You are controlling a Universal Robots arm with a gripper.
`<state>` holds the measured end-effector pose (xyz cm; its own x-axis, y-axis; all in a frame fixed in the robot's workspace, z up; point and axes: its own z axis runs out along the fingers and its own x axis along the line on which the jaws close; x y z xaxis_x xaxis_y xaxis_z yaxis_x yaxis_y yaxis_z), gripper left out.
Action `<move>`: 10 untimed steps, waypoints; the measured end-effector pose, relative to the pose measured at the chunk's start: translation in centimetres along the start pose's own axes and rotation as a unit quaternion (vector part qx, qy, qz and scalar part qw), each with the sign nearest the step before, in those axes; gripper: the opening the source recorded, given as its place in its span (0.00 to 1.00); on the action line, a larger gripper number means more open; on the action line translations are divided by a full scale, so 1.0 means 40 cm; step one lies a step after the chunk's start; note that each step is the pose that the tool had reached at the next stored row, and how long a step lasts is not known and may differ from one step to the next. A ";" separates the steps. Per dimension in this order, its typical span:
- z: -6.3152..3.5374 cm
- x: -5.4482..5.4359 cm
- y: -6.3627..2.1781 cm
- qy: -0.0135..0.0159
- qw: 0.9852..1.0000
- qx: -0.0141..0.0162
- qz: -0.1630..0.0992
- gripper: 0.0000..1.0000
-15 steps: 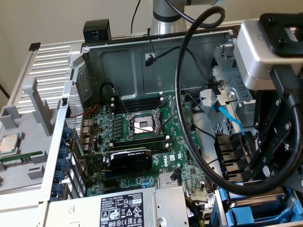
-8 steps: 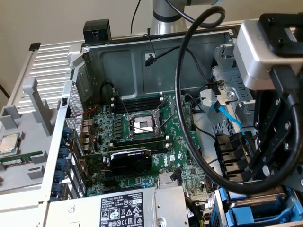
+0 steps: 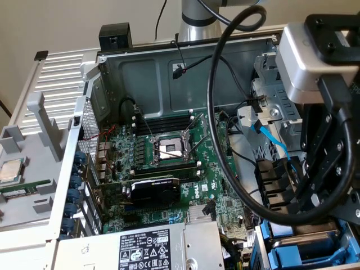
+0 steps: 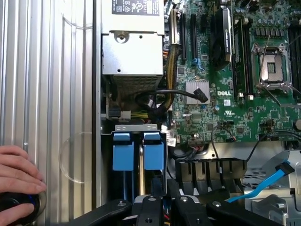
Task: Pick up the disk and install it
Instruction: 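Insert the first disk wire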
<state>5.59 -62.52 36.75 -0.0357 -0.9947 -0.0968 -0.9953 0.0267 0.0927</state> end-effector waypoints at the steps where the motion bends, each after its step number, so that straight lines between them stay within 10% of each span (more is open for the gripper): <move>1: 0.000 0.000 0.000 0.000 1.000 0.000 0.000 0.16; 10: 0.006 0.000 -0.003 0.001 1.000 0.001 0.000 0.16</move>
<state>5.68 -62.48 36.50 -0.0355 -0.9948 -0.0955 -0.9955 0.0268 0.0913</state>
